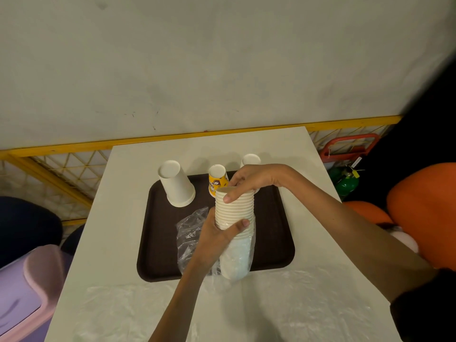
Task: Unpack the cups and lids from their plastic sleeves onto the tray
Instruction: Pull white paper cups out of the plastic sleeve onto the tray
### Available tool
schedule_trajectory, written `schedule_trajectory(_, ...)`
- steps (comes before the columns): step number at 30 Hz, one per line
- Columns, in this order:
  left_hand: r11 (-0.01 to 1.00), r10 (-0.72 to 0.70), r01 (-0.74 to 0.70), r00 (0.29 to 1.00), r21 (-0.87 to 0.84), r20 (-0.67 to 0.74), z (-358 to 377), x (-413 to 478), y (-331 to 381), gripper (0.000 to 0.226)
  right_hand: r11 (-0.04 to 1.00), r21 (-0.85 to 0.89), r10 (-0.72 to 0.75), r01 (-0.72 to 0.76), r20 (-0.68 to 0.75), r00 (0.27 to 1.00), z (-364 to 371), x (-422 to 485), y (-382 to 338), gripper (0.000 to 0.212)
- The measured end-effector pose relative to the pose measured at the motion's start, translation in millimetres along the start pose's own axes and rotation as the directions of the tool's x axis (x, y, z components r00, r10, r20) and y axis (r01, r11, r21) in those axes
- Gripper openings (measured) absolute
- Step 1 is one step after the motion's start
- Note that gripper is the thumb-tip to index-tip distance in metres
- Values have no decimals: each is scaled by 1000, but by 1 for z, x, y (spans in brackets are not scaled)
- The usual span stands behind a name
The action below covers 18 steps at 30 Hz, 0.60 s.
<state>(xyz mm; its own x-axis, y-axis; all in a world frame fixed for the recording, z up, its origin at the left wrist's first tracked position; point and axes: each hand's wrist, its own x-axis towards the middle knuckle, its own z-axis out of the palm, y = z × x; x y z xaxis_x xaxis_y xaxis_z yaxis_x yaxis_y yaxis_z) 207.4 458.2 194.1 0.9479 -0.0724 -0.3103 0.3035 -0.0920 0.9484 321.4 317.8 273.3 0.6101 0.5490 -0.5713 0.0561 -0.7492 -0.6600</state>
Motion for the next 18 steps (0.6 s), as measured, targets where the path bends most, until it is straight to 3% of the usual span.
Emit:
schedule_trajectory(5,1000,2,-2,1000,-5,10,3,-8,1,94,1000,-9,25,-25,-2,1000,0,-8,-5,48)
schedule_trajectory(8,1000,8,-8,1000,1,16,2,-10,1,99,1000,-9,24,-24,12,1000,0,-11,-9,36)
schedule_trajectory(11,1000,7,-7,1000,-1,24,2,-12,1,96,999,-27,21,-21,17,1000,-1,-14,-12,32)
schedule_trajectory(18,999,16,-17,1000,45,20,2,-14,2,87,999,-33,40,-40,-3,999,-3,-15,-15,43)
